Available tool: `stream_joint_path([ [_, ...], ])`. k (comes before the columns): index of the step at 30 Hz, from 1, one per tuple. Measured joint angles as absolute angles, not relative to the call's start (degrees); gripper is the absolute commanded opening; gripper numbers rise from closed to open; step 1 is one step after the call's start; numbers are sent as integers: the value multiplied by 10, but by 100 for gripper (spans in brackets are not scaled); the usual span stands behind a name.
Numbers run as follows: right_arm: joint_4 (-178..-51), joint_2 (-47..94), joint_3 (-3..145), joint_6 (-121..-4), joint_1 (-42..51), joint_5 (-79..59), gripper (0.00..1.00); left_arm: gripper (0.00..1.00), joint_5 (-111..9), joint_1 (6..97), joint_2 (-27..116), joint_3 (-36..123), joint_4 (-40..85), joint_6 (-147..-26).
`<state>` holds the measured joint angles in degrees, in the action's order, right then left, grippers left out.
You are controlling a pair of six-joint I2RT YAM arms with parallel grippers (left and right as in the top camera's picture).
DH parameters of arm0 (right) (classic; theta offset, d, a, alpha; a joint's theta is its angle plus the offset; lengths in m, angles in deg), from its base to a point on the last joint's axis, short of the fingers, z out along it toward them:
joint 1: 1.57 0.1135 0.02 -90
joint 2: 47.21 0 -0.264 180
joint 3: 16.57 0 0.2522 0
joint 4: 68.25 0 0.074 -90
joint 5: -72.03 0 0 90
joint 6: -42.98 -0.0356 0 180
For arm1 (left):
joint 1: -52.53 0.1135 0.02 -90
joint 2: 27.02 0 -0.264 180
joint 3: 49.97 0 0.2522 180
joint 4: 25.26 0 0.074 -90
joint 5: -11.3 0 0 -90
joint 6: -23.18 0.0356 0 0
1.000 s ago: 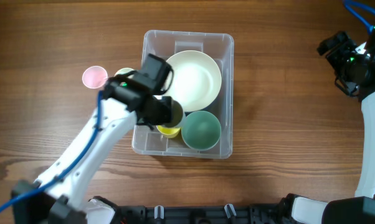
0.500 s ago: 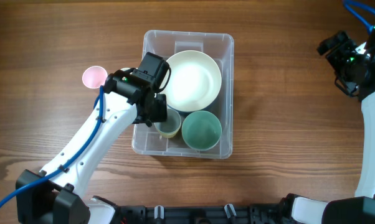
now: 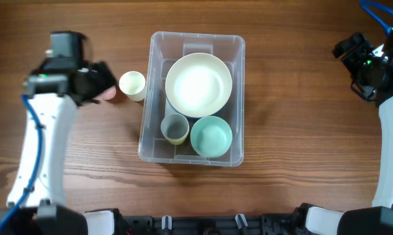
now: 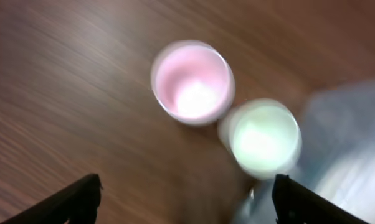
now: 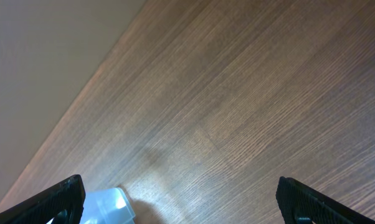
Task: Pack container
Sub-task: 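Reach the left gripper to the pink cup and grasp it, then stack the pink cup into the grey cup with the left gripper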
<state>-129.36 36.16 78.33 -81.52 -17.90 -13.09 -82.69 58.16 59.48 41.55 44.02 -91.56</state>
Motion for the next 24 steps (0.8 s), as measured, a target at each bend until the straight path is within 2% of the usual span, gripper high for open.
stream_joint_path([
  [4, -1293, 362, 783, -815, -179, -131, 99, 82, -781, 654, 654, 416, 395, -915],
  [9, -1293, 362, 783, -815, -179, -131, 100, 77, -751, 667, 736, 416, 376, -911],
  [10, -1293, 362, 783, -815, -179, -131, 100, 69, -748, 667, 751, 416, 374, -909],
  [11, -1293, 362, 783, -815, -179, -131, 100, 56, -746, 667, 765, 416, 368, -905],
  [12, -1293, 362, 783, -815, -179, -131, 99, 35, -743, 667, 781, 416, 362, -895],
  [15, -1293, 362, 783, -815, -179, -131, 100, 4, -743, 668, 811, 416, 355, -885],
  [21, -1293, 362, 783, -815, -179, -131, 100, 4, -743, 694, 804, 423, 380, -876],
  [24, -1293, 362, 783, -815, -179, -131, 100, 4, -743, 714, 757, 437, 423, -876],
])
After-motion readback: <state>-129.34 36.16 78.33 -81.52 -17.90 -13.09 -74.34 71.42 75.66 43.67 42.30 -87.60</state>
